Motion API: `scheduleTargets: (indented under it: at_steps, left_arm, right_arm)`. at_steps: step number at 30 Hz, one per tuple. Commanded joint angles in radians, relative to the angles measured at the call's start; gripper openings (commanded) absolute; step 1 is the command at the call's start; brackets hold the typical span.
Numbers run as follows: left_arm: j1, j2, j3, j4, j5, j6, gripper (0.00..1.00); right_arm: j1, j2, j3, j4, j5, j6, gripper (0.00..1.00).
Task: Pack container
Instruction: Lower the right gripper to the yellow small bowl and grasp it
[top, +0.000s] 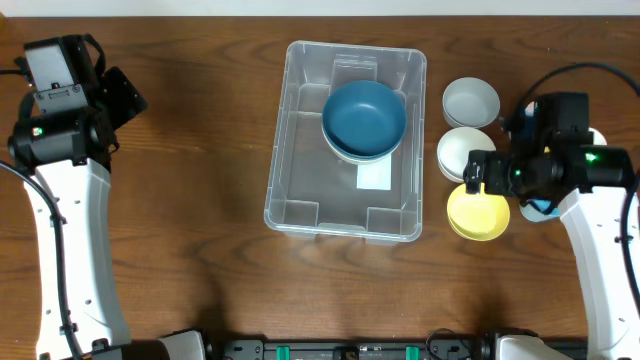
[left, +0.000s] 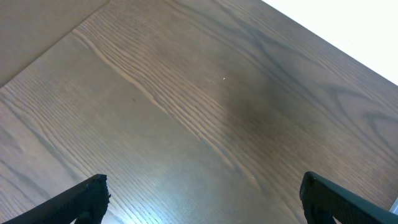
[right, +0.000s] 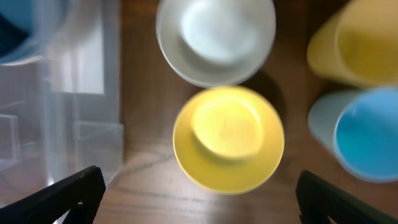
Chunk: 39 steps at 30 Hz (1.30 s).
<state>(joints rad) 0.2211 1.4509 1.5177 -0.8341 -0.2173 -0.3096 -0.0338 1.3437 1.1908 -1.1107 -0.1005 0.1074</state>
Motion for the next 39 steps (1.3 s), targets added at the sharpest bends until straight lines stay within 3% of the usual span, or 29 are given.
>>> scheduleTargets:
  at_steps: [1, 7, 20, 27, 33, 37, 39]
  left_arm:
    - [0.004, -0.008, 0.018, -0.003, -0.016, 0.010, 0.98]
    - [0.004, -0.008, 0.018, -0.003, -0.016, 0.010, 0.98]
    - [0.004, -0.008, 0.018, -0.003, -0.016, 0.010, 0.98]
    - [0.004, -0.008, 0.018, -0.003, -0.016, 0.010, 0.98]
    - [0.004, -0.008, 0.018, -0.003, -0.016, 0.010, 0.98]
    - [0.004, -0.008, 0.018, -0.003, -0.016, 0.010, 0.98]
    - [0.004, -0.008, 0.018, -0.003, -0.016, 0.010, 0.98]
  right_arm:
    - [-0.005, 0.003, -0.072, -0.005, 0.027, 0.108, 0.99]
    - [-0.006, 0.003, -0.242, 0.092, 0.138, 0.294, 0.99]
    - [-0.090, 0.003, -0.336, 0.138, 0.240, 0.363, 0.99]
    - [-0.140, 0.003, -0.456, 0.309, 0.118, 0.396, 0.99]
    - [-0.138, 0.003, -0.460, 0.352, 0.077, 0.366, 0.82]
    - [-0.137, 0.003, -0.468, 0.375, 0.078, 0.355, 0.53]
    - [-0.137, 0.003, -0.477, 0.383, 0.086, 0.355, 0.45]
